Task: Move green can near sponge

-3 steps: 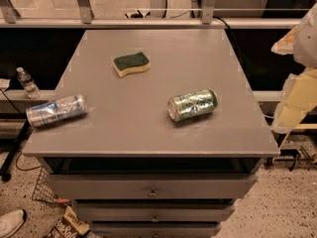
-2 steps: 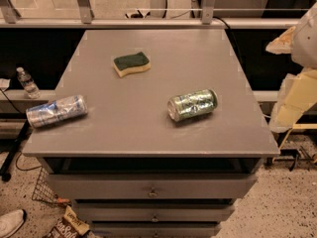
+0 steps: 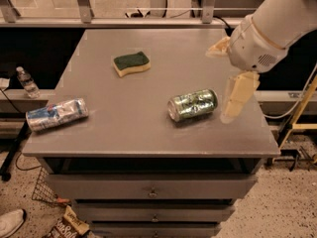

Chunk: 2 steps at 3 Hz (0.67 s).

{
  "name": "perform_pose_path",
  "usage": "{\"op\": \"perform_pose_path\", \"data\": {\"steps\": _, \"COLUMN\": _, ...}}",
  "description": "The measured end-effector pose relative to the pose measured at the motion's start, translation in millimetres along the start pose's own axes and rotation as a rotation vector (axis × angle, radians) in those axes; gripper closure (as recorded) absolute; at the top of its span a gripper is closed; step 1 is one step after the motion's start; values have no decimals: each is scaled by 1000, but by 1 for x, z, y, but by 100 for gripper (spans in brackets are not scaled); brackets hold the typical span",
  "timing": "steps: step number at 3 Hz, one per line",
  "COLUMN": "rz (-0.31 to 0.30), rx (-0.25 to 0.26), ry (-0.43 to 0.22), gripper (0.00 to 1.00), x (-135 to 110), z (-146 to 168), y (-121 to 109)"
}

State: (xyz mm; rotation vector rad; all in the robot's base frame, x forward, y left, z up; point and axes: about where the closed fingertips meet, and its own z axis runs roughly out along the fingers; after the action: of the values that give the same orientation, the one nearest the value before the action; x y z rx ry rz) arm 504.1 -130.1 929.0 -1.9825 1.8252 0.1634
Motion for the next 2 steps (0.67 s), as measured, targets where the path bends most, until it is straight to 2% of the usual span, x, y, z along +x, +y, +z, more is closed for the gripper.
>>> {"op": "perform_pose_path", "data": {"steps": 1, "rz": -88, "rx": -68, "ry": 7, "gripper": 0, "x": -19, "z": 45, "y": -9}}
{"op": "perform_pose_path", "data": {"steps": 2, "rz": -109, "rx": -137, "ry": 32, "gripper": 18, "x": -16, "z": 83, "y": -12}}
